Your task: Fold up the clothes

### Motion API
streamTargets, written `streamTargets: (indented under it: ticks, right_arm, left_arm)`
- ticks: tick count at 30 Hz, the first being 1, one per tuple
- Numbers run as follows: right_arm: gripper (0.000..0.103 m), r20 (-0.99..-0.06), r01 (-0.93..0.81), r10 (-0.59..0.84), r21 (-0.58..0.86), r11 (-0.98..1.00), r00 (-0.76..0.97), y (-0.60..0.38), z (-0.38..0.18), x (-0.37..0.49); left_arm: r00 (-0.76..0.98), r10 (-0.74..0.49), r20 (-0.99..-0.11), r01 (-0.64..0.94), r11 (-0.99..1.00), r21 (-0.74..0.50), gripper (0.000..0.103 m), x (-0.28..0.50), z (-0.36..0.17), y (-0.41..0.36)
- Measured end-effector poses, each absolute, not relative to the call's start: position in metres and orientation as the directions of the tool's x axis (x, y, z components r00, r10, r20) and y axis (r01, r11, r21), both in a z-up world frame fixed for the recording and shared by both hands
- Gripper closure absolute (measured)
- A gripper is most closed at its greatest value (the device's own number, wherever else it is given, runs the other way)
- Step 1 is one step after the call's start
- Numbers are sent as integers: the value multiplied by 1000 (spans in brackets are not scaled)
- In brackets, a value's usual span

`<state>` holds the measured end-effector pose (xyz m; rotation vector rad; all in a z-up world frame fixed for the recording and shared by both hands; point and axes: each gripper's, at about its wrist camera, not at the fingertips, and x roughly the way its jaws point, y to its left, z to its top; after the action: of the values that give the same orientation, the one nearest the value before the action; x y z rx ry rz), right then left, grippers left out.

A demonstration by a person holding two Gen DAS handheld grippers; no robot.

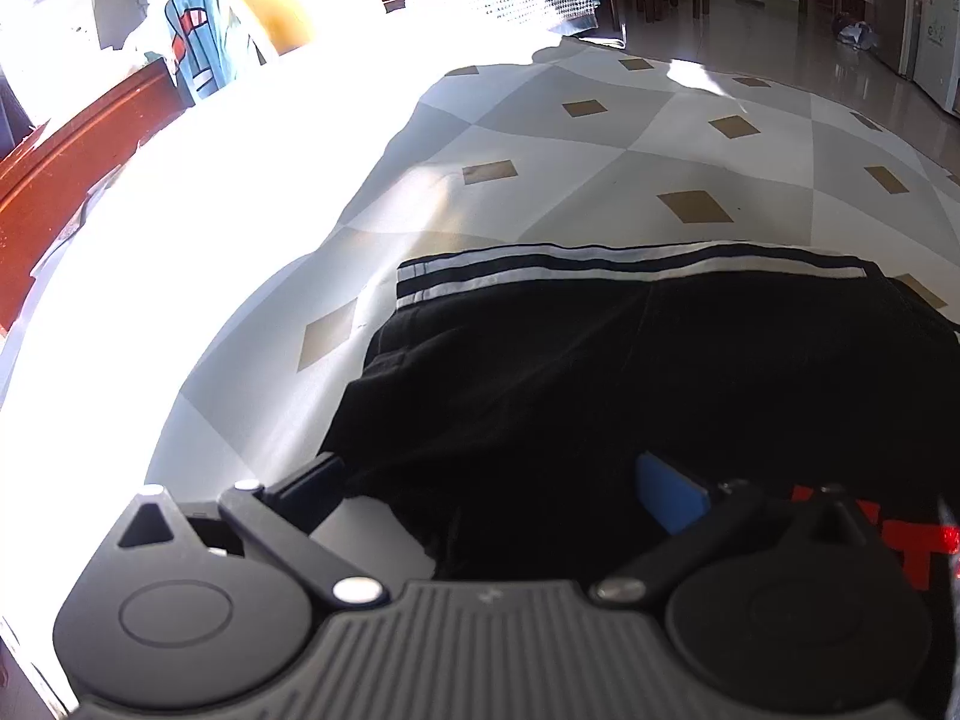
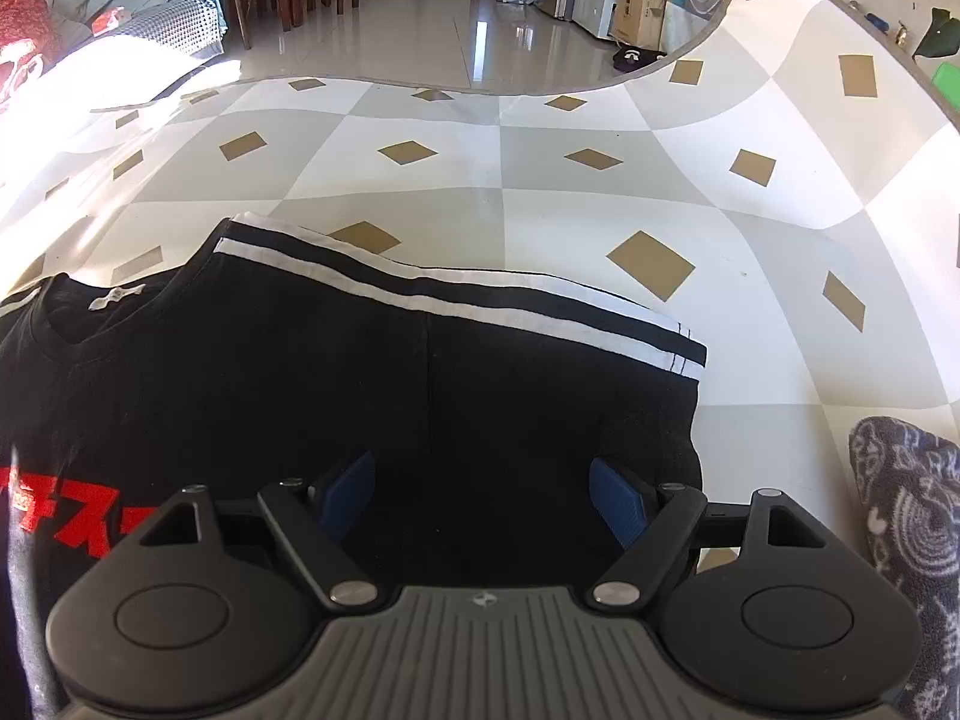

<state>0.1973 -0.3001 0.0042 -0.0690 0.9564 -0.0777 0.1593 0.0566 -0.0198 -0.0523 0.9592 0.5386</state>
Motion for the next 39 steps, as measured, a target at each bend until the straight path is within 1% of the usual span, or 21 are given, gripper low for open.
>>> streamTargets:
  ticks: [2,5,9,12,16,20,23,26,30,39]
  right_arm:
    - [30,-813,9,-75,-86,996,578,-294,9,192]
    - [30,-799,-56,-12,-58,997,602,-279,18,179]
    - [30,-812,-179,110,8,984,572,-252,19,163]
    - [30,-827,-245,164,33,969,538,-234,14,152]
    - [30,-837,-268,144,-3,963,528,-220,6,144]
    - [30,-840,-258,107,-41,965,532,-223,1,143]
    - [29,-839,-225,88,-42,973,536,-233,1,145]
    - [28,-837,-185,66,-42,982,543,-247,1,147]
    - [28,-838,-134,38,-42,990,544,-260,3,146]
    - [28,-828,-85,11,-44,995,561,-263,4,137]
  left_arm:
    - [449,424,-786,-454,866,208,0,156,-17,55]
    - [506,395,-767,-398,896,199,0,148,-3,37]
    - [561,296,-773,-275,948,162,0,140,7,7]
    - [564,225,-795,-182,972,146,0,135,2,-17]
    - [543,217,-811,-126,976,177,0,132,-14,-35]
    - [563,220,-797,-126,976,180,0,129,-18,-33]
    - [556,246,-794,-166,969,184,0,127,-19,-21]
    - [552,209,-807,-189,974,124,0,125,-20,-5]
    - [547,216,-809,-216,970,113,0,118,-21,8]
    - [515,234,-824,-293,952,87,0,107,-20,37]
